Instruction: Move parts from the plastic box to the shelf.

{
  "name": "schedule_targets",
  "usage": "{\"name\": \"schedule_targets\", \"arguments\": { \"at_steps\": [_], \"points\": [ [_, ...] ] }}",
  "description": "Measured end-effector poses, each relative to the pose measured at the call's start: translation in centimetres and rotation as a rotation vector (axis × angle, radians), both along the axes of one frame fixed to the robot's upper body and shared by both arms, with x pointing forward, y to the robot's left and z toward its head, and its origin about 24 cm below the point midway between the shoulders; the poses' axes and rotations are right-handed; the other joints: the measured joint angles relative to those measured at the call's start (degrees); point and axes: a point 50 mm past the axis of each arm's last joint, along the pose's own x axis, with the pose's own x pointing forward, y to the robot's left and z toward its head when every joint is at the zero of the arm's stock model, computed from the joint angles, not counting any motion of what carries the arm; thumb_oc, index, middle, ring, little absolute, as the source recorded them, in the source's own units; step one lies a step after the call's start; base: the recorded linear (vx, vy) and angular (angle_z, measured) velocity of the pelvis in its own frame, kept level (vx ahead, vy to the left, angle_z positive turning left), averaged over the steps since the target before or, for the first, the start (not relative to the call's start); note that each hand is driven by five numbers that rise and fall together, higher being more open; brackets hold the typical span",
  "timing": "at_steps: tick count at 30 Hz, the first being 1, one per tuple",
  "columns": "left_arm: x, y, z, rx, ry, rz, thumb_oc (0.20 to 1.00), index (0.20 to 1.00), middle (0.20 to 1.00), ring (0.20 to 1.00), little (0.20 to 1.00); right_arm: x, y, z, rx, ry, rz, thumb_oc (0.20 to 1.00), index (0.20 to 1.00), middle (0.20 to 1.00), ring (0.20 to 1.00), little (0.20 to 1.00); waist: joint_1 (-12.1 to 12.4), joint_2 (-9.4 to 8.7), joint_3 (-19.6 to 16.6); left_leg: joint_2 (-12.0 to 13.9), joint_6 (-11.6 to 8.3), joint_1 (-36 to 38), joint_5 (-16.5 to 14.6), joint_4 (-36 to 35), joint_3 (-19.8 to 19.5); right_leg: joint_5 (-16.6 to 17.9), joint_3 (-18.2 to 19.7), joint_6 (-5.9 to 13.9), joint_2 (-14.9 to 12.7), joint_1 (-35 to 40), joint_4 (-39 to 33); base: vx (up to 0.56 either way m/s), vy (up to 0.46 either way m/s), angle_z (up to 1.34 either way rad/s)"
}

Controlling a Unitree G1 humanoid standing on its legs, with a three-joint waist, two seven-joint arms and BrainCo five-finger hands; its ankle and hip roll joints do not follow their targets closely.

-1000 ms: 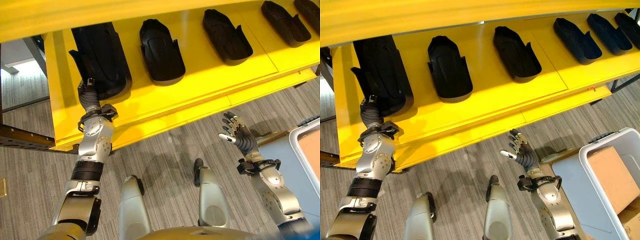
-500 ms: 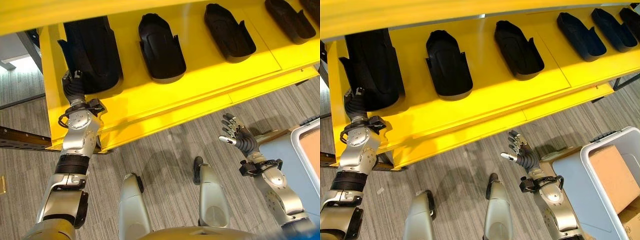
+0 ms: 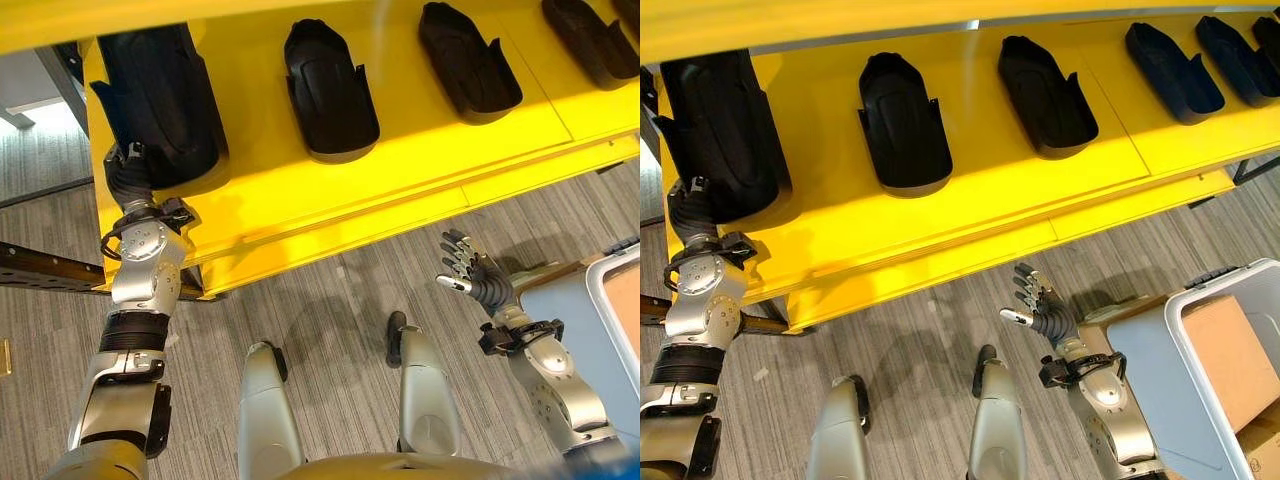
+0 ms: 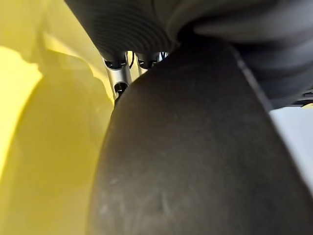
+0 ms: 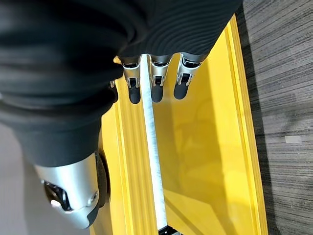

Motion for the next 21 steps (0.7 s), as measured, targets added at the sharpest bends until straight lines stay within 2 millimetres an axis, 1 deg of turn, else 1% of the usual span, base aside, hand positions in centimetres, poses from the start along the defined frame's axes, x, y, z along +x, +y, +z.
{"name": "schedule_targets", "arguments": {
  "at_steps": [4,12,15,17,19,21],
  "points": [
    [0.01,-0.01,-0.01,0.0,0.001,0.0,0.2,0.2,0.2,0.2,0.2,-0.17,-0.02,-0.17,0.0,0.007,0.004,1.0,1.0,1.0,1.0,1.0,-0.18,-0.41,-0.25,0.27,-0.01,-0.79,0.01,0.24,-0.2,0.01,-0.04,-0.01,0.23,-0.44,0.0,0.0,0.0,0.0],
    [0.01,0.16,-0.13,0.008,0.019,0.008,0.2,0.2,0.2,0.2,0.2,-0.14,-0.06,-0.11,0.0,0.005,0.005,1.0,1.0,1.0,1.0,1.0,-0.15,-0.49,-0.26,0.31,-0.01,-1.84,-0.01,0.78,-0.23,-0.02,0.04,-0.06,0.16,-1.79,1.01,0.0,0.001,-0.01],
    [-0.01,0.36,-0.25,0.042,0.036,0.024,0.2,0.2,0.2,0.2,0.2,-0.17,-0.09,-0.14,-0.001,0.006,0.004,1.0,1.0,1.0,1.0,1.0,-0.17,-0.51,-0.24,0.45,0.0,-2.01,-0.03,0.89,-0.2,-0.14,0.06,-0.18,0.2,-2.08,1.07,0.0,0.003,-0.01],
    [-0.02,0.39,-0.23,0.042,0.035,0.025,0.2,0.2,0.2,0.2,0.2,-0.2,-0.1,-0.18,0.0,0.008,0.004,1.0,1.0,1.0,1.0,1.0,-0.17,-0.51,-0.24,0.49,0.3,-2.06,-0.19,0.91,-0.18,-0.14,0.06,-0.18,0.22,-2.15,1.06,0.0,0.0,0.0],
    [-0.06,0.46,-0.07,0.062,0.033,0.032,0.2,0.2,0.2,0.2,0.2,-0.21,-0.11,-0.18,0.0,0.008,0.004,1.0,1.0,1.0,1.0,1.0,-0.16,-0.57,-0.21,0.49,0.29,-2.54,-0.21,0.97,-0.17,-0.14,0.12,-0.19,0.2,-2.66,1.14,0.0,0.0,0.0],
    [-0.32,0.94,0.67,0.08,-0.002,0.054,0.2,0.2,0.2,0.2,0.2,-0.24,-0.11,-0.26,-0.001,0.016,0.006,1.0,1.0,1.0,1.0,1.0,-0.26,-0.72,-0.15,0.5,-0.08,-3.72,0.01,1.28,-0.33,-0.24,0.27,-0.32,0.25,-4.04,2.04,0.0,0.0,0.0]
  ]
}}
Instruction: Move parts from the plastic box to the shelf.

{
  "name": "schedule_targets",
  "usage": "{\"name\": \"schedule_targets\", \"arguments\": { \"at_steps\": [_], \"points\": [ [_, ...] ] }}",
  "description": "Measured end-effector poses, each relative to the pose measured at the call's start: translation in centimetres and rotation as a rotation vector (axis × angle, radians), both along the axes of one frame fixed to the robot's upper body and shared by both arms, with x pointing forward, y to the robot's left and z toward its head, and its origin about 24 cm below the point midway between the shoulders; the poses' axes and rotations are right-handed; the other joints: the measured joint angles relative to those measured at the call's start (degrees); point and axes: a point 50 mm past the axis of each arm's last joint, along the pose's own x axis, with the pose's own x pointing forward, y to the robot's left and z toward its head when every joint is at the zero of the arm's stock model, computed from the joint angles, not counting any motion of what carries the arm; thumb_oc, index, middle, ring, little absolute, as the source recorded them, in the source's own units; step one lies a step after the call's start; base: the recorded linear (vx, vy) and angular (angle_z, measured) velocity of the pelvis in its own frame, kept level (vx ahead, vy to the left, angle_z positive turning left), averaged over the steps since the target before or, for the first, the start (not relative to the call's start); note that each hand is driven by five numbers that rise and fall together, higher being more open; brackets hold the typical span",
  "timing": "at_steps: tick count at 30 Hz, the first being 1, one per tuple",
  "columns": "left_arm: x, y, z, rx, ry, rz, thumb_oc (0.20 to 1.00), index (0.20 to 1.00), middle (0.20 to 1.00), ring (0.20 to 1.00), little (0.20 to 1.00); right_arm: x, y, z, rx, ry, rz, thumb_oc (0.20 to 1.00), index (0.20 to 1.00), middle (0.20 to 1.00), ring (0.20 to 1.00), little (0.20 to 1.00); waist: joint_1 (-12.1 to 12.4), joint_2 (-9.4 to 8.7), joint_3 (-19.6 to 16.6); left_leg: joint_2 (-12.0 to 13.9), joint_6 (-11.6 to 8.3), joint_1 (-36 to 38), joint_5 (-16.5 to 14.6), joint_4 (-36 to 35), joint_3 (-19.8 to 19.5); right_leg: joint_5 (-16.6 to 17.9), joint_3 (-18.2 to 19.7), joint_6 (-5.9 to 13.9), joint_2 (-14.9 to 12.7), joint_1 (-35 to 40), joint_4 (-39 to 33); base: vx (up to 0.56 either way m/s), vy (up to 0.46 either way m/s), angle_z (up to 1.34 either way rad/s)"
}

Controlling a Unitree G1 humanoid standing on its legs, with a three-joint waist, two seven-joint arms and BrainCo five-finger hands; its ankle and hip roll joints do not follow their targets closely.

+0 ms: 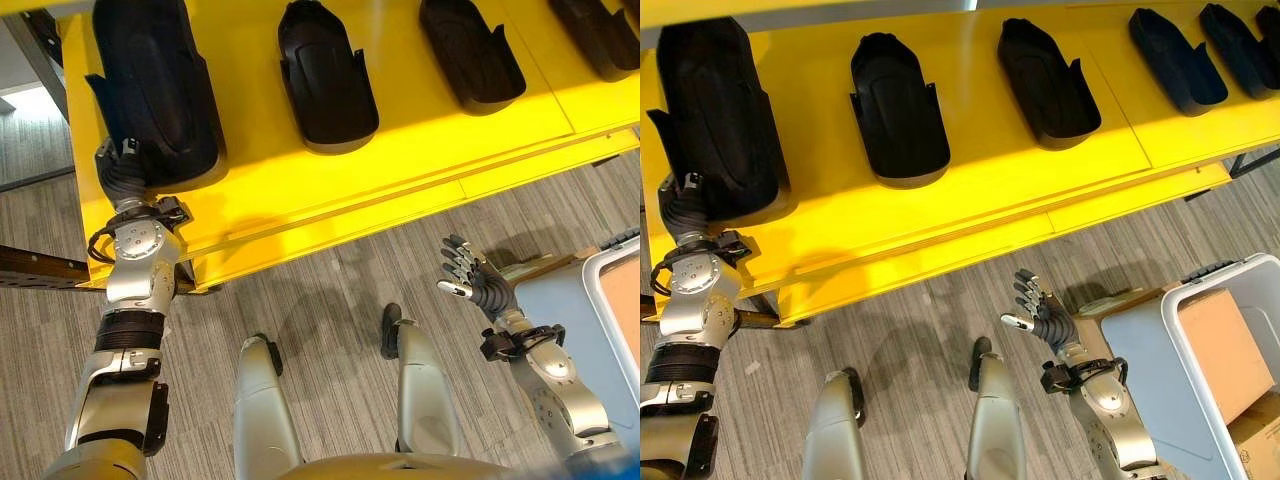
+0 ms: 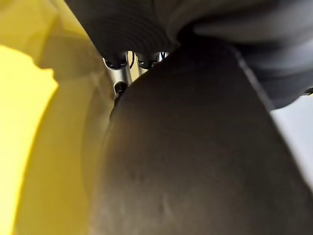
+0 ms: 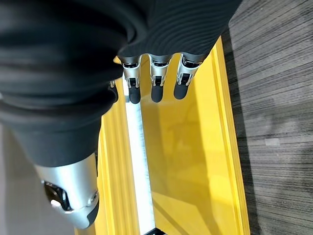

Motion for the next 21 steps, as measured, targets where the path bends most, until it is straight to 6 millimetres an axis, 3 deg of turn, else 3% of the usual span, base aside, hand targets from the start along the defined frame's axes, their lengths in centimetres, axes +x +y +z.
{"name": "schedule_targets", "arguments": {
  "at_steps": [13,14,15,16,21],
  "points": [
    [-0.3,0.1,0.9,0.012,-0.05,0.003,0.2,0.2,0.2,0.2,0.2,-0.1,-0.2,-0.1,-0.001,0.004,-0.011,1.0,1.0,1.0,1.0,1.0,0.22,-0.36,0.18,0.05,0.02,-1.16,-0.02,-0.25,0.08,-0.68,0.03,0.01,-0.02,-1.51,0.44,0.0,0.0,0.0],
    [-0.3,0.2,1.0,0.011,-0.053,0.005,0.307,0.307,0.307,0.307,0.307,-0.1,-0.2,-0.1,-0.001,0.004,-0.011,1.0,1.0,1.0,1.0,1.0,0.23,-0.36,0.18,0.05,0.01,-1.19,-0.01,-0.28,0.09,-0.69,0.03,0.01,-0.02,-1.6,0.46,0.0,0.0,0.0],
    [-0.3,0.2,1.0,0.01,-0.055,0.007,0.542,0.542,0.542,0.542,0.542,-0.1,-0.2,-0.1,-0.001,0.004,-0.011,1.0,1.0,1.0,1.0,1.0,0.24,-0.35,0.18,0.05,0.01,-1.24,-0.01,-0.28,0.11,-0.72,0.05,0.01,-0.02,-1.69,0.51,0.0,0.0,0.0],
    [-0.4,0.4,1.1,0.006,-0.06,0.012,1.0,1.0,1.0,1.0,1.0,-0.1,-0.2,-0.1,-0.001,0.004,-0.011,1.0,1.0,1.0,1.0,1.0,0.17,-0.35,0.18,0.06,0.01,-1.31,-0.01,-0.28,0.12,-0.76,0.06,0.01,-0.02,-1.8,0.58,0.0,0.0,0.0],
    [-0.5,0.5,1.2,0.002,-0.066,0.016,1.0,1.0,1.0,1.0,1.0,-0.1,-0.2,-0.1,-0.001,0.004,-0.011,1.0,1.0,1.0,1.0,1.0,0.14,-0.36,0.18,0.08,0.02,-1.43,-0.02,-0.25,0.03,-0.96,0.06,-0.08,-0.02,-2.03,0.96,0.0,0.0,0.0]
  ]
}}
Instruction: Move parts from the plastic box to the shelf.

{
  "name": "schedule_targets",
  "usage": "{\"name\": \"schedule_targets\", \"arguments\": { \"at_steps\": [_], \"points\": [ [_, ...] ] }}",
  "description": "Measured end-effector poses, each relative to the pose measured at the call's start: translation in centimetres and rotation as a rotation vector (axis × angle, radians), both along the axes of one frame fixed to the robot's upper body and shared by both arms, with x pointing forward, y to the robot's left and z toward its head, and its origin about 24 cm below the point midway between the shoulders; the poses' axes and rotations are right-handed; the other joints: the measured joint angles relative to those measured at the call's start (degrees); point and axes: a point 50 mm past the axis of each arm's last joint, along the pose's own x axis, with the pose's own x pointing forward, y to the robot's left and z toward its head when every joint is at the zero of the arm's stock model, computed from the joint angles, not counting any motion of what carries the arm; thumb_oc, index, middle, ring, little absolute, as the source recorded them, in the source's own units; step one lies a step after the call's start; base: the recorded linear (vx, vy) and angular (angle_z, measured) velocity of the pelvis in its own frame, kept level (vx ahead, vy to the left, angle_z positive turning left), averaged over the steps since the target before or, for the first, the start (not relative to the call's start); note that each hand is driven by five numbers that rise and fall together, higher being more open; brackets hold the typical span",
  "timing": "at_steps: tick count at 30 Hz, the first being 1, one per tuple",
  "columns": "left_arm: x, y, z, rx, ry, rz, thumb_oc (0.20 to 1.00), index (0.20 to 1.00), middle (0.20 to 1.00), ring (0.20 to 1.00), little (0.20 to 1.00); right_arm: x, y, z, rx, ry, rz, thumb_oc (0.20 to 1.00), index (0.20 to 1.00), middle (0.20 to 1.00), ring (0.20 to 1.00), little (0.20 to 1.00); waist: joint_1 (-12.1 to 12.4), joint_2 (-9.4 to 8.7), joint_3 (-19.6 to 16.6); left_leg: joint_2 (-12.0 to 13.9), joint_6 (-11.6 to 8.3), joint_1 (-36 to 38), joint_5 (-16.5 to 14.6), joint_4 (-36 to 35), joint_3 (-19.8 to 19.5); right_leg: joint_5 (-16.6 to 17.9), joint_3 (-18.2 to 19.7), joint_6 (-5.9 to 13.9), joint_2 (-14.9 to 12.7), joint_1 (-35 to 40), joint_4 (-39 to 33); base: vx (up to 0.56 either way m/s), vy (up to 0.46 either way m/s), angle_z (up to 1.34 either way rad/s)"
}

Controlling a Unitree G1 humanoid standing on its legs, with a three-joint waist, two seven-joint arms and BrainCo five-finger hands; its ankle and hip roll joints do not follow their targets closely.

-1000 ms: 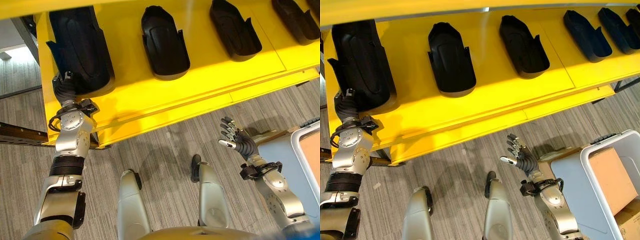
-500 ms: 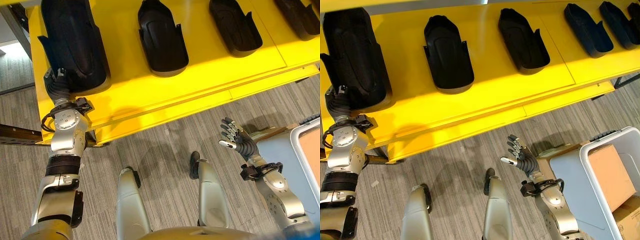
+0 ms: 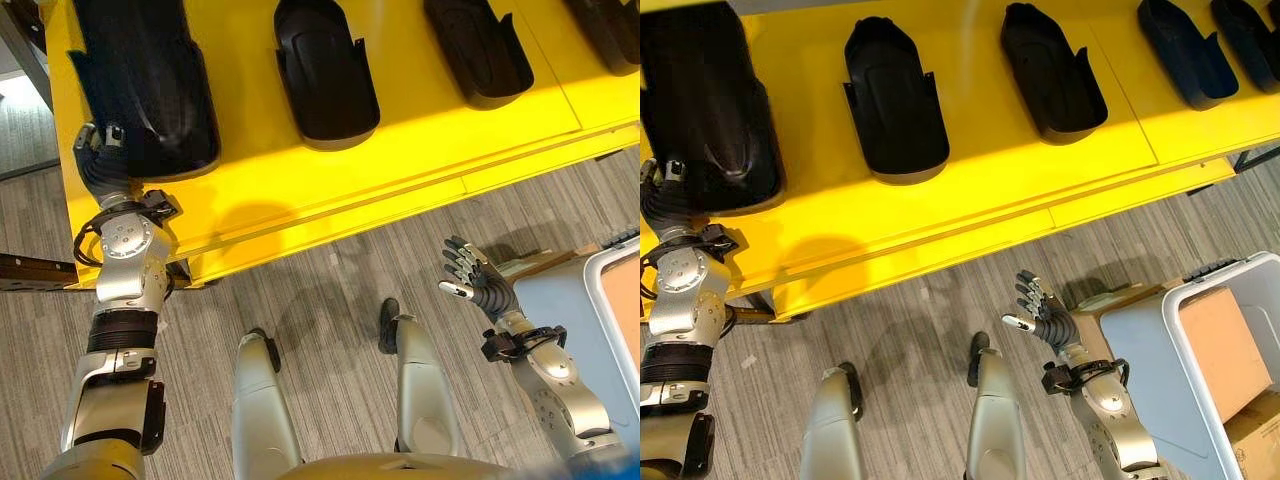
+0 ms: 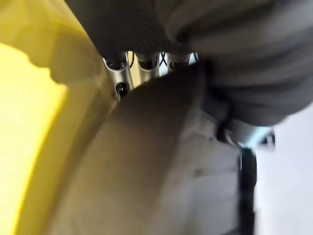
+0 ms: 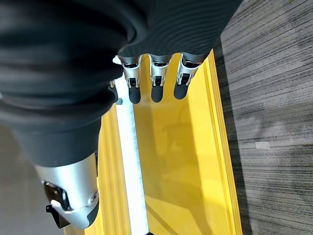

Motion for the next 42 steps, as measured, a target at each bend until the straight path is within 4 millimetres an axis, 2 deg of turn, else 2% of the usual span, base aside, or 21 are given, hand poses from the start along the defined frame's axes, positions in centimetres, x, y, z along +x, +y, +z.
{"name": "schedule_targets", "arguments": {
  "at_steps": [23,28,32,34,35,36,38,42],
  "points": [
    [-0.4,0.9,0.2,-0.03,-0.007,0.005,1.0,1.0,1.0,1.0,1.0,0.0,0.0,0.1,-0.001,-0.003,0.014,1.0,1.0,1.0,1.0,1.0,0.25,0.11,-0.06,0.11,0.01,-0.47,-0.02,0.88,0.3,-0.18,1.16,-0.02,0.0,-1.17,1.3,0.0,0.0,0.0],
    [-2.1,2.9,-0.4,0.006,0.026,0.064,1.0,1.0,1.0,1.0,1.0,0.2,-0.3,0.3,-0.003,-0.013,0.009,1.0,1.0,1.0,1.0,1.0,0.43,0.35,-0.04,0.15,-0.06,0.25,0.02,0.47,0.52,-0.19,1.26,-0.04,-0.08,-0.88,1.59,0.0,0.0,0.0],
    [-2.4,3.0,-0.8,0.024,0.045,0.074,1.0,1.0,1.0,1.0,1.0,0.2,-0.4,0.4,-0.004,-0.017,0.005,1.0,1.0,1.0,1.0,1.0,1.67,0.43,0.01,0.1,-0.36,0.82,0.22,0.02,0.48,-0.4,1.25,-0.3,-0.05,-0.65,1.82,0.0,0.0,0.0],
    [-3.6,3.5,-1.5,0.069,0.087,0.084,1.0,1.0,1.0,1.0,1.0,0.4,-0.4,0.5,-0.004,-0.018,0.013,1.0,1.0,1.0,1.0,1.0,2.14,0.85,0.17,0.03,-0.26,2.18,0.76,-1.22,0.77,-0.38,1.16,-0.22,-0.44,0.49,1.43,-0.01,-0.018,0.01],
    [-3.6,3.5,-1.5,0.069,0.087,0.084,1.0,1.0,1.0,1.0,1.0,0.4,-0.4,0.5,-0.004,-0.018,0.013,1.0,1.0,1.0,1.0,1.0,2.14,0.85,0.17,0.03,-0.26,2.18,0.76,-1.22,0.77,-0.38,1.16,-0.22,-0.44,0.49,1.43,0.0,-0.015,0.11],
    [-5.0,3.6,-2.3,0.126,0.118,0.088,1.0,1.0,1.0,1.0,1.0,0.3,-0.8,0.3,-0.008,-0.008,-0.003,1.0,1.0,1.0,1.0,1.0,2.3,1.44,0.47,-0.35,-0.57,4.97,1.0,-2.88,0.59,-1.1,1.01,-0.33,-0.55,2.9,0.97,0.0,-0.008,0.1],
    [-5.1,3.7,-2.2,0.136,0.12,0.088,1.0,1.0,1.0,1.0,1.0,0.4,-0.9,0.4,-0.012,-0.013,-0.003,1.0,1.0,1.0,1.0,1.0,3.42,2.01,0.72,-0.32,-0.44,5.35,0.94,-3.28,0.55,-1.5,0.76,-0.2,-0.57,3.13,1.02,0.0,-0.004,0.05],
    [-6.3,3.2,-1.3,0.3,0.135,0.081,1.0,1.0,1.0,1.0,1.0,0.4,-1.4,0.7,-0.019,-0.024,-0.017,1.0,1.0,1.0,1.0,1.0,3.23,2.5,0.93,-0.22,-1.15,6.08,1.38,-4.0,0.36,-1.78,-0.04,-0.31,-0.73,3.94,1.22,0.01,-0.008,0.05]
  ]
}}
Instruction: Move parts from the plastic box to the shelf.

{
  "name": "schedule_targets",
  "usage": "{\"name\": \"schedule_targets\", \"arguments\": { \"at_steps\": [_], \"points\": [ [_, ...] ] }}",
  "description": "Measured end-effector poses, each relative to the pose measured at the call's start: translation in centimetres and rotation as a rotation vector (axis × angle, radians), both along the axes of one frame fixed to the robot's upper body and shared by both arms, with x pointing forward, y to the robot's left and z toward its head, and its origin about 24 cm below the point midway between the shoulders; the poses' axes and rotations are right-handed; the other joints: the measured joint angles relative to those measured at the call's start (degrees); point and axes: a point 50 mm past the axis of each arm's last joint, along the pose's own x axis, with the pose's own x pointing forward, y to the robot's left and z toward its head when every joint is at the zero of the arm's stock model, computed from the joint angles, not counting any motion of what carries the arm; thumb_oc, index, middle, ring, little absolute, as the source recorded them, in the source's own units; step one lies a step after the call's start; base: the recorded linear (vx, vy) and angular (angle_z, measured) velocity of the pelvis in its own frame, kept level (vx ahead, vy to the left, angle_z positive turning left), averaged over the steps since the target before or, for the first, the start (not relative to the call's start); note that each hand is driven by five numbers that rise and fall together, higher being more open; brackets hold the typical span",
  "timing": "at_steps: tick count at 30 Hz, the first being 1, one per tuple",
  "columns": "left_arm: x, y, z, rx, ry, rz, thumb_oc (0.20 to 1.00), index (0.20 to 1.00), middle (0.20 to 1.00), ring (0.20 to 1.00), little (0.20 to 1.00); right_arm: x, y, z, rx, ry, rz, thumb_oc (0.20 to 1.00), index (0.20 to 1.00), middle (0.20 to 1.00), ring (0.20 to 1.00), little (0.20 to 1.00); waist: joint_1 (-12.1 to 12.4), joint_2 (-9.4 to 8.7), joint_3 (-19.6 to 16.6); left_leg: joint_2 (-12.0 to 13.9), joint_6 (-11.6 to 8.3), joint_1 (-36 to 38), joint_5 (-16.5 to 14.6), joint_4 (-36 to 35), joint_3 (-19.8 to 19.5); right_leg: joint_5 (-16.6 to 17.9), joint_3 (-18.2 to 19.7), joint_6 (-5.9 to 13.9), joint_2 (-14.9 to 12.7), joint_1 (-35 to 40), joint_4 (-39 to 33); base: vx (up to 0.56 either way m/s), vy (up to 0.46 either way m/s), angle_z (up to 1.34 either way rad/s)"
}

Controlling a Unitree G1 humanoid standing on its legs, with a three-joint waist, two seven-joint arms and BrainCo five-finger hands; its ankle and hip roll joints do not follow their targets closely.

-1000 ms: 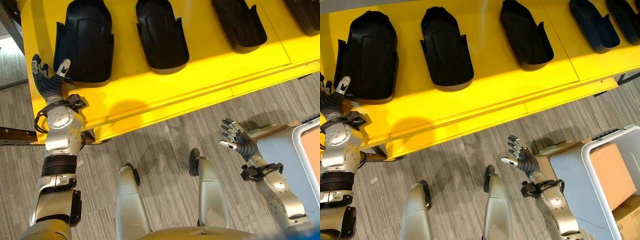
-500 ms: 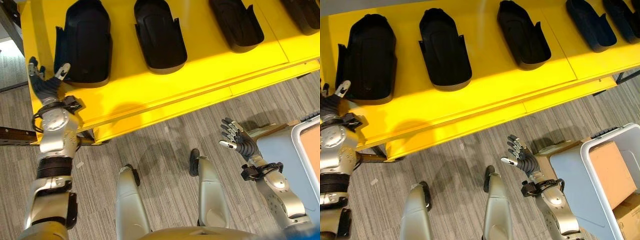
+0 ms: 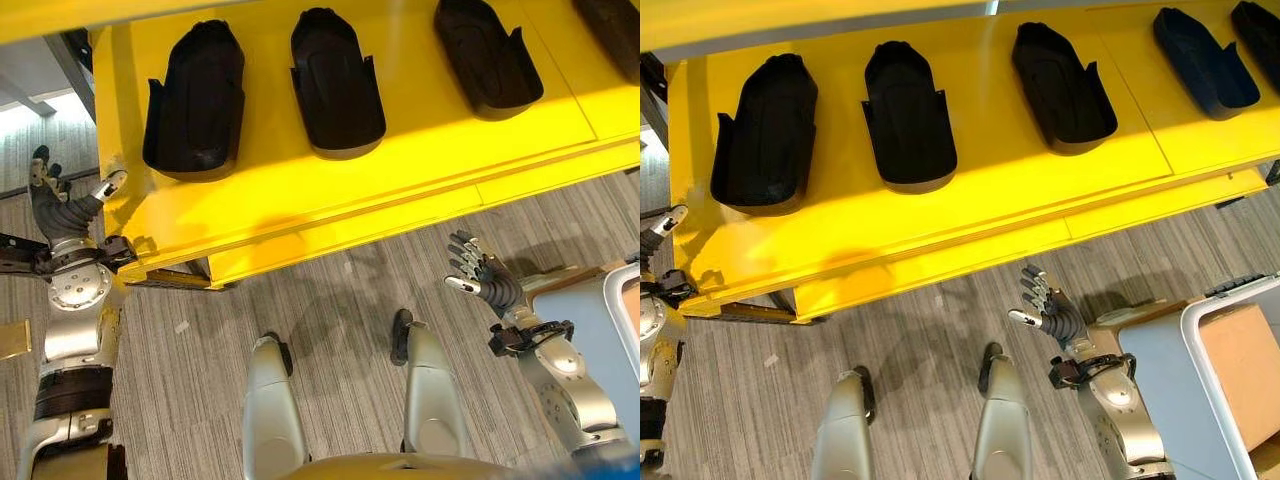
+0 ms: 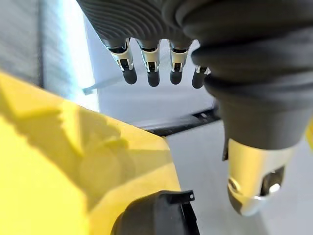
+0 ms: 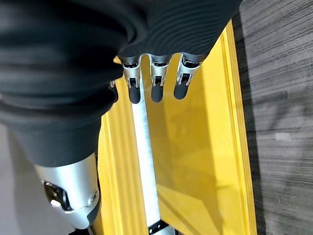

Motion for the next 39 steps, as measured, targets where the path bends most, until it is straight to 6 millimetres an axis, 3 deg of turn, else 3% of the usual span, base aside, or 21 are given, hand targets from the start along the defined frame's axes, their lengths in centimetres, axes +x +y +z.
{"name": "schedule_targets", "arguments": {
  "at_steps": [9,15,18,21,27,32,39],
  "points": [
    [-1.4,-0.1,2.6,0.277,0.003,0.023,1.0,1.0,1.0,1.0,1.0,-0.1,-0.3,0.1,-0.002,-0.005,-0.002,1.0,1.0,1.0,1.0,1.0,0.35,1.03,0.57,-0.4,-0.05,4.88,0.03,-2.34,0.24,-0.19,-0.55,0.23,-0.28,4.84,-1.86,-0.01,-0.003,0.02],
    [-1.5,-0.6,5.5,0.622,0.052,0.078,1.0,1.0,1.0,1.0,1.0,-0.6,-0.7,-0.2,-0.012,0.005,-0.004,1.0,1.0,1.0,1.0,1.0,0.33,1.66,0.69,-0.46,-0.42,6.61,0.32,-3.61,0.35,0.15,-1.18,0.58,-0.19,7.05,-3.47,0.06,-0.007,0.02],
    [-1.3,-1.0,6.0,0.743,0.072,0.097,1.0,1.0,1.0,1.0,1.0,-0.9,-1.0,-0.3,-0.017,0.004,-0.012,1.0,1.0,1.0,1.0,1.0,0.25,2.18,0.73,-0.54,-0.48,8.23,0.48,-4.33,0.54,0.73,-1.33,1.07,-0.31,8.81,-4.52,0.0,0.002,0.0],
    [-0.5,-2.4,6.6,1.002,0.118,0.101,1.0,1.0,1.0,1.0,1.0,-0.9,-1.2,-0.1,-0.023,-0.006,-0.016,1.0,1.0,1.0,1.0,1.0,0.19,2.29,0.68,-0.49,-0.47,9.76,0.48,-5.03,0.65,0.76,-1.4,1.07,-0.21,10.4,-5.38,0.05,0.004,-0.02],
    [0.9,-4.8,4.0,1.144,0.188,-0.002,1.0,1.0,1.0,1.0,1.0,-1.5,-1.7,-0.4,-0.025,-0.009,-0.048,1.0,1.0,1.0,1.0,1.0,-0.51,2.4,0.79,-0.25,-0.39,11.53,0.3,-5.45,1.59,0.78,-1.04,1.03,0.05,11.69,-5.98,0.04,0.001,-0.05],
    [1.1,-5.2,3.3,1.227,0.233,-0.008,1.0,1.0,1.0,1.0,1.0,-1.6,-1.8,-0.3,-0.026,-0.019,-0.063,1.0,1.0,1.0,1.0,1.0,-0.45,2.34,0.82,0.26,-0.43,11.7,0.28,-5.26,1.52,0.61,-1.03,0.72,0.58,11.95,-6.03,0.0,0.0,-0.01],
    [0.9,-5.3,1.3,1.205,0.303,-0.053,1.0,1.0,1.0,1.0,1.0,-1.9,-2.3,-0.3,-0.03,-0.022,-0.086,1.0,1.0,1.0,1.0,1.0,-0.74,2.03,1.04,0.6,-0.45,11.31,0.26,-5.28,1.66,0.66,-0.84,0.74,0.96,11.46,-6.35,-0.01,0.0,-0.02]
  ]
}}
